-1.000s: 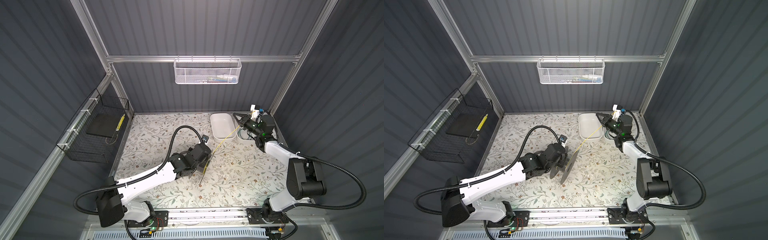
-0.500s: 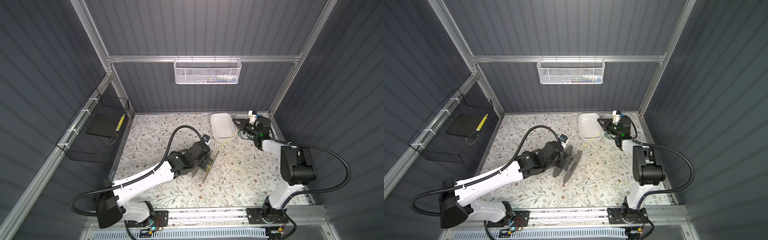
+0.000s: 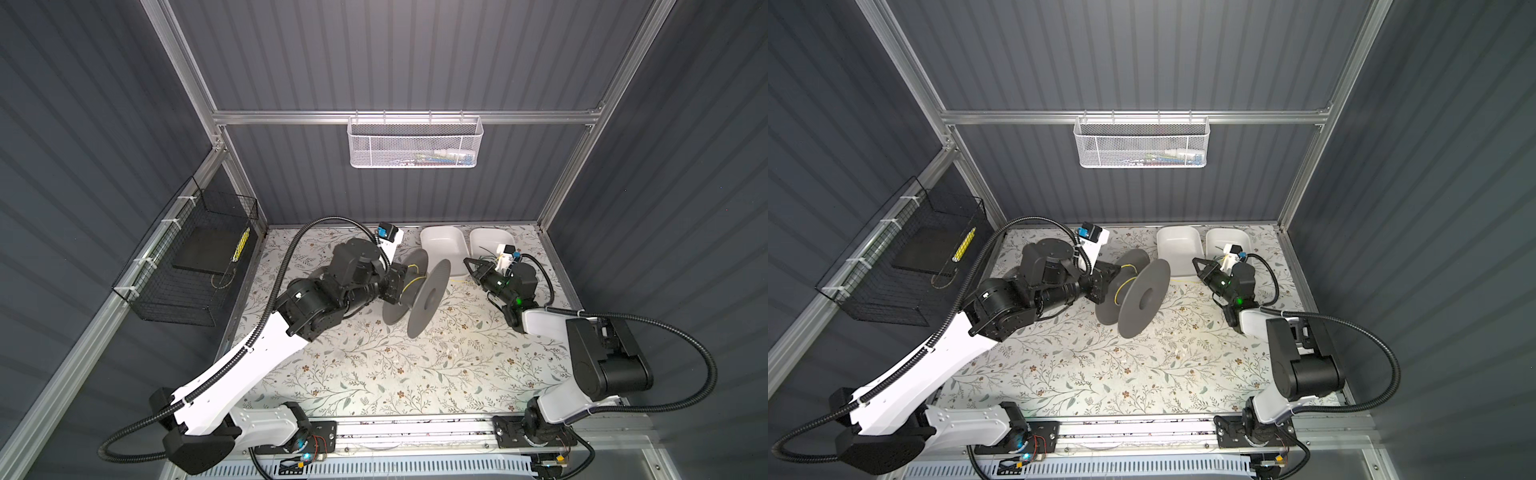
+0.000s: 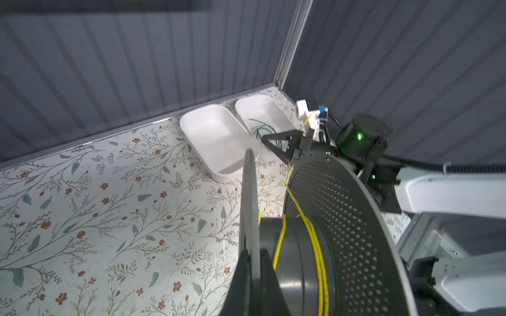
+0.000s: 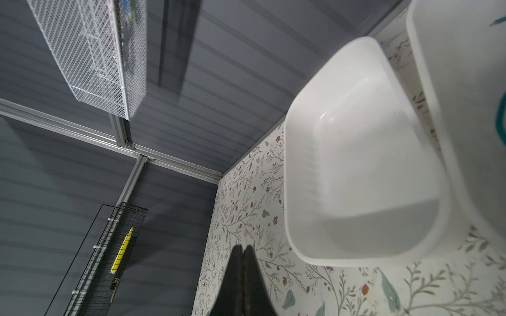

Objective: Wrap the cables
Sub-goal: 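Move the right gripper with the wire toward the spool while the left holds it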

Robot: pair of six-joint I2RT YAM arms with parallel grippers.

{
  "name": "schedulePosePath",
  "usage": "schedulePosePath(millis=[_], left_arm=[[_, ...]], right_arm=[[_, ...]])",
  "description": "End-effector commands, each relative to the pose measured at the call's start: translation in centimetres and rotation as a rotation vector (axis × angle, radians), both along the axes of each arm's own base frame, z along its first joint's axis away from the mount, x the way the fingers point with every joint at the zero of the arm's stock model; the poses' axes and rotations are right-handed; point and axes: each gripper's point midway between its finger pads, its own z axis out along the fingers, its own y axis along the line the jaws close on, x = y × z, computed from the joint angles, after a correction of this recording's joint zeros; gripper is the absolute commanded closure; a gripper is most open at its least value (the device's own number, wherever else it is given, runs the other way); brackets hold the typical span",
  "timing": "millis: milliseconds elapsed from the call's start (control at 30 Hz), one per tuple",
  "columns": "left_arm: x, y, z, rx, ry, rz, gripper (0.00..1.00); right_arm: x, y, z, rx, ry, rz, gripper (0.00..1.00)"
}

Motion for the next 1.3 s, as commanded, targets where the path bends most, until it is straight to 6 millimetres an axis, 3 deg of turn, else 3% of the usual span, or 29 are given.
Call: schedulePosePath(millis=[0,67,133,267,433,567,600,700,933,1100,1267], left_arm=[[0.6,-0.1,8.8,-0.271,-0.157,0.019,1.0],[1.2,0.0,9.2,-0.297,-0.173,0.051,1.0],[1.6,-0.6,8.4,-0.261,-0.165,0.041,1.0],[1.9,-2.1,3.8,-0.173,-0.096,0.0,1.0],[3.3,-2.1,-2.6,-0.05,-0.048,0.053,1.0],[5.0,-2.5,-5.2,0.033,-0.034,0.098,1.0],[5.3,-2.7,-5.6,0.052,-0.034,0.101,1.0],[6.3,-3.4,-5.6,0.095,-0.026,0.113,1.0],[8.6,-4.4,-7.4,0.254,0.022,0.146,1.0],[9.3,-5.0,-8.5,0.301,0.042,0.148,1.0],[9.6,-5.6,-9.6,0.306,0.06,0.137,1.0]], right_arm=[[-0.3,-1.7,-4.0,-0.038,0.083,-0.148,1.0],[-0.7,-1.3,-4.4,0.003,0.094,-0.124,1.0],[-1.0,-1.4,-4.2,0.062,0.094,-0.102,1.0],[-1.2,-0.3,-1.5,0.202,0.064,0.021,0.92],[-0.6,0.6,0.7,0.266,0.057,0.082,0.86],[0.9,0.9,2.0,0.272,0.056,0.085,0.8],[1.5,1.1,2.5,0.269,0.05,0.093,0.76],[3.0,1.7,3.6,0.264,0.048,0.119,0.81],[5.7,2.9,6.9,0.274,0.034,0.17,0.7],[6.2,3.6,9.5,0.224,0.005,0.205,0.63],[5.3,4.5,10.5,0.138,0.003,0.224,0.61]])
